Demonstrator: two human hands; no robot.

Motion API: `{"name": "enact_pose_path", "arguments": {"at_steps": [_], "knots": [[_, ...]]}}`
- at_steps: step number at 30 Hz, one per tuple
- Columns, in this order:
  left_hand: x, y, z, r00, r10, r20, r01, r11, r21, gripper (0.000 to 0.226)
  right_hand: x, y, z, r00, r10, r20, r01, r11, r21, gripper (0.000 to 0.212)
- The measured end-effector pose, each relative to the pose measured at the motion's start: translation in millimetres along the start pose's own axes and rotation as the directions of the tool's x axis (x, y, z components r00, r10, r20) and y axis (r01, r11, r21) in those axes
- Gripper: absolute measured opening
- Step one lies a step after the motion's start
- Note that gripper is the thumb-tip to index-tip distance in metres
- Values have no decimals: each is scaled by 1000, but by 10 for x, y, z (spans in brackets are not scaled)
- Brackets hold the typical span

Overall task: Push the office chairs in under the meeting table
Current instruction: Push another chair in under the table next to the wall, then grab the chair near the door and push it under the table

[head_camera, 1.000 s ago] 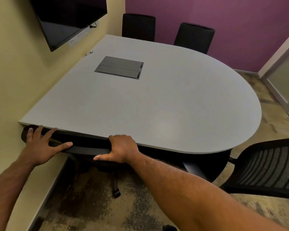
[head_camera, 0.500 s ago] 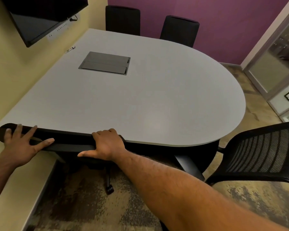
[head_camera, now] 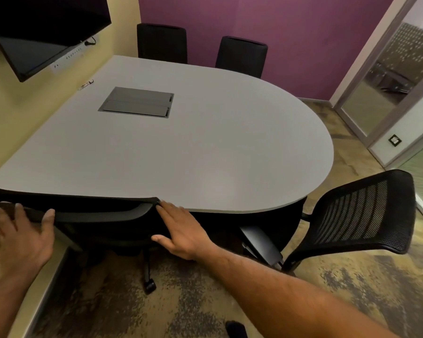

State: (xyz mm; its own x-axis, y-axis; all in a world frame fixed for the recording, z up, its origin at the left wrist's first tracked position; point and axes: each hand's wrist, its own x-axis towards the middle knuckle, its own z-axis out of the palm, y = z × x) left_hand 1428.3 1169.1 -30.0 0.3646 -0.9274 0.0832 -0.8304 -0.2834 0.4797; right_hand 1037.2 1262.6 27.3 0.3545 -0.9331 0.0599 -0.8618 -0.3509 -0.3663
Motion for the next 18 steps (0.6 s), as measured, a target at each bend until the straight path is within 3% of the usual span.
{"name": "enact_pose_path", "arguments": {"at_steps": [4, 7, 9, 13, 18], "knots": [[-773, 370, 123, 995, -81, -50, 74, 989, -128, 98, -1011, 715, 81, 951, 300, 79, -300, 954, -13, 76], [-1251, 634, 276, 974, -179, 137, 199, 969, -147, 104, -1747, 1254, 71, 864, 497, 81, -494, 868, -46, 73], [-1500, 810, 380, 955, -163, 247, 195, 975, -110, 99, -2113, 1567, -62, 805, 591, 55, -587, 807, -72, 73], [-1876, 1283, 590, 908, -99, 407, 142, 987, -76, 95, -2487, 2083, -487, 746, 664, -60, -666, 739, -100, 65], [-2223, 1982, 850, 830, 28, 557, -1, 999, -49, 86, -2637, 2505, -1056, 701, 677, -226, -694, 720, 3, 59]]}}
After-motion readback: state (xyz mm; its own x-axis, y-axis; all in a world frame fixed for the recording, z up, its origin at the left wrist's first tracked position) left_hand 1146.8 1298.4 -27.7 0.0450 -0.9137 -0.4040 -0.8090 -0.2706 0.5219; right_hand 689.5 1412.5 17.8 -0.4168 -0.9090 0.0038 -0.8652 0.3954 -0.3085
